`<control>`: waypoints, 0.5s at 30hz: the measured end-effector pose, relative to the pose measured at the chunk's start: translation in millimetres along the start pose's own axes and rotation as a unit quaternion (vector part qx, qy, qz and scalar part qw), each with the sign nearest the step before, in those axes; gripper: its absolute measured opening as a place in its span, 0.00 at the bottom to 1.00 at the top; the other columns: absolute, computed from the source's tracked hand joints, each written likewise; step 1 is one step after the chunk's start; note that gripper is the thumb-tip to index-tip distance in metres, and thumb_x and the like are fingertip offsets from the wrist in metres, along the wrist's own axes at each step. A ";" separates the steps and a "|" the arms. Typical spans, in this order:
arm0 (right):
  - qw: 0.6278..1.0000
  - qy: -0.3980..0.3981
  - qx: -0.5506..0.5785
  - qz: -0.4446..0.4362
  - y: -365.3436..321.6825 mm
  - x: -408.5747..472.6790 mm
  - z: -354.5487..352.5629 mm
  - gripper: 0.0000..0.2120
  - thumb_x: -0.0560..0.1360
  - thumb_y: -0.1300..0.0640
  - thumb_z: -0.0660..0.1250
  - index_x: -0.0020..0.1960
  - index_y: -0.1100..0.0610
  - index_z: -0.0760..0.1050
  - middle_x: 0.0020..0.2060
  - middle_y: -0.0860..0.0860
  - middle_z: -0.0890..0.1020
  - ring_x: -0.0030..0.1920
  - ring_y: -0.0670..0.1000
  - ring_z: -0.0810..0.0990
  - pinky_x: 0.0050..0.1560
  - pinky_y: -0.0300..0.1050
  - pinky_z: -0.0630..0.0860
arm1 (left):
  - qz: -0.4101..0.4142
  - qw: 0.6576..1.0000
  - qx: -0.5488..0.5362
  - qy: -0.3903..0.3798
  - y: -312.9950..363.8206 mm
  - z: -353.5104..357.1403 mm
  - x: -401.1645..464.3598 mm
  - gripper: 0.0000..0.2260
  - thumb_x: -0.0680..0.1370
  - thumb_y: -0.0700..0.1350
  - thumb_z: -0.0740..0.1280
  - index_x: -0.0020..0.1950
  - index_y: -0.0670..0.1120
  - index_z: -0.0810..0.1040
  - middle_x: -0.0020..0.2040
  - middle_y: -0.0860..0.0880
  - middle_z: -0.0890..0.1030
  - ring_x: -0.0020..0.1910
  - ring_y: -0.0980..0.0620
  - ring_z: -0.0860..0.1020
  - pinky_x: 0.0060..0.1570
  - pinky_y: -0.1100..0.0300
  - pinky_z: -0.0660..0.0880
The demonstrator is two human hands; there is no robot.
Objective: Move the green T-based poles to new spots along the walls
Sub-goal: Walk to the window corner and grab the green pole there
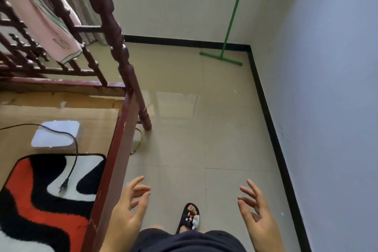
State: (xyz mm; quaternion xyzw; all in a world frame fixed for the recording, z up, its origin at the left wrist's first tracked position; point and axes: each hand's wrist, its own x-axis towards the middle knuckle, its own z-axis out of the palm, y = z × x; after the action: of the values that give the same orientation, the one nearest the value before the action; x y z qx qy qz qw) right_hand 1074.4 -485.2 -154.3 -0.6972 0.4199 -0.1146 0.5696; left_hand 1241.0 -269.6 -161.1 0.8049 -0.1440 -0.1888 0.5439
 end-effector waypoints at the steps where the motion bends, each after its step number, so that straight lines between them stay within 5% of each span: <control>1: 1.000 -0.007 -0.001 0.001 -7.9 21.5 -0.7 0.22 0.73 0.58 0.64 0.58 0.34 0.63 0.56 0.40 0.75 0.51 0.38 0.76 0.46 0.37 0.72 | -0.001 1.000 -0.002 -0.004 6.3 5.4 19.4 0.13 0.70 0.56 0.63 0.49 0.74 0.69 0.50 0.62 0.78 0.48 0.61 0.78 0.46 0.71 0.74; 8: 1.000 0.002 0.004 0.025 -46.5 167.3 9.8 0.20 0.74 0.57 0.63 0.59 0.36 0.63 0.55 0.39 0.75 0.54 0.43 0.76 0.47 0.37 0.71 | -0.006 1.000 0.001 0.002 24.6 26.1 161.7 0.13 0.72 0.55 0.62 0.48 0.75 0.69 0.48 0.64 0.78 0.49 0.62 0.77 0.45 0.72 0.73; 15: 0.999 0.035 0.036 0.011 -115.2 341.9 59.1 0.19 0.75 0.55 0.61 0.59 0.34 0.62 0.57 0.39 0.74 0.57 0.47 0.76 0.57 0.51 0.73 | 0.037 0.999 0.017 -0.010 59.5 17.9 373.6 0.15 0.70 0.52 0.62 0.50 0.73 0.70 0.50 0.61 0.78 0.49 0.60 0.78 0.45 0.75 0.73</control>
State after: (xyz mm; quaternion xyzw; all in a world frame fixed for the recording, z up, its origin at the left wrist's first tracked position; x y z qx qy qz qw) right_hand 1376.9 -688.9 -179.8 -0.6674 0.4430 -0.1478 0.5800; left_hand 1562.7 -469.5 -166.8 0.8061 -0.1828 -0.1741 0.5353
